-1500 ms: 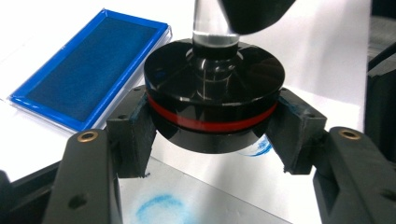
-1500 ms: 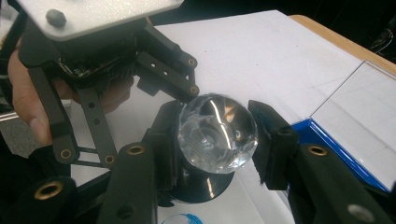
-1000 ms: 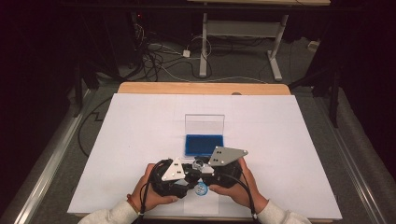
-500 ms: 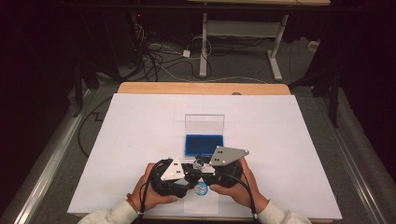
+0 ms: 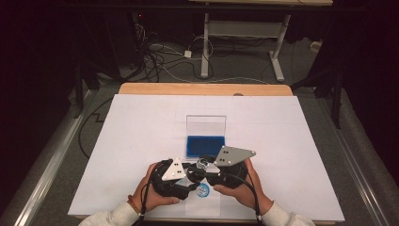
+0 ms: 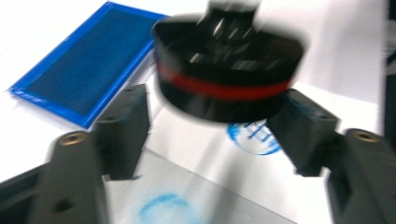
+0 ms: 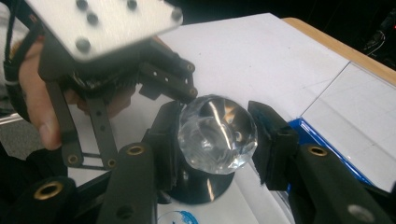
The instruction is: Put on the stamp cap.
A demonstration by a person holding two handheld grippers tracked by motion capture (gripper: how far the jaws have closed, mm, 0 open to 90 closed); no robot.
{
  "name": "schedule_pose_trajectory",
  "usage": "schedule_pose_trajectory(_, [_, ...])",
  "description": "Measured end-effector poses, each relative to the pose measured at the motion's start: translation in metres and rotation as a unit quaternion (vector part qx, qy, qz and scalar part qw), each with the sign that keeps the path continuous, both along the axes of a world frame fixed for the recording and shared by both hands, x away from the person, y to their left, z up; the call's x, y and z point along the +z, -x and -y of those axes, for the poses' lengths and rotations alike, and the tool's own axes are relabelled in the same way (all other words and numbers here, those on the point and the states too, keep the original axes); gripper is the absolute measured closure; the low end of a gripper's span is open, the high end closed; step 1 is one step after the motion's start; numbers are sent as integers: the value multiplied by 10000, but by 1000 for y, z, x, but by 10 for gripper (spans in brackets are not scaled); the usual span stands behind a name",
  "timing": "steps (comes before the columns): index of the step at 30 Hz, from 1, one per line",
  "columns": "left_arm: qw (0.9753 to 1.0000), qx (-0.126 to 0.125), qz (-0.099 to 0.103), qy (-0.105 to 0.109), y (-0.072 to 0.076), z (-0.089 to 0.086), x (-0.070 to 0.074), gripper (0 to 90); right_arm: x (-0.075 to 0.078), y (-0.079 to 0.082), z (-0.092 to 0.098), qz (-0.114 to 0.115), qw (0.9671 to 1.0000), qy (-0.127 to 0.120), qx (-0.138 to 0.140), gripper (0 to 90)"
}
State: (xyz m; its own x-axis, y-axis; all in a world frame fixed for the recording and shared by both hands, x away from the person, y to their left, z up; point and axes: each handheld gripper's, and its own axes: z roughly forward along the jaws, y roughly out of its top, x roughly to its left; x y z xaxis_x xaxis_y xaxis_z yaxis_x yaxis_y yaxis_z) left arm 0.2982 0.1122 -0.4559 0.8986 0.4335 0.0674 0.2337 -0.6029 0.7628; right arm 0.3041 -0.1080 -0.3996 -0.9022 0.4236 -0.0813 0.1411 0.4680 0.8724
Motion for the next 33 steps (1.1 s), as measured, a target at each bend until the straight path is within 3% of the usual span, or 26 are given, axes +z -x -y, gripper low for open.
schedule_pose_trajectory(5, [9999, 107, 36, 39, -2, -4, -1, 227, 7, -1, 8, 81, 9999, -88, -101, 572])
schedule_pose_trajectory(8, [9997, 153, 188, -18, -3, -8, 0, 210, 11, -2, 15, 116, 9997, -126, -177, 572])
schedule_pose_trajectory(16, [9990, 329, 286, 47, -3, -29, 3, 187, 19, -1, 32, 261, 9989, -109, -369, 572])
schedule_pose_trajectory(19, [9982, 394, 445, -55, 0, -37, 5, 187, 21, 1, 38, 326, 9985, -74, -436, 572])
schedule_pose_trajectory(25, [9966, 589, 578, -77, 2, -55, 7, 187, 24, 4, 52, 384, 9974, -92, -603, 572])
schedule_pose_trajectory(27, [9952, 635, 713, -220, 4, -59, 6, 188, 25, 4, 58, 399, 9971, -92, -646, 572])
schedule_pose_trajectory(33, [9942, 831, 671, -132, 7, -79, 5, 187, 25, 4, 74, 453, 9952, -8, -872, 572])
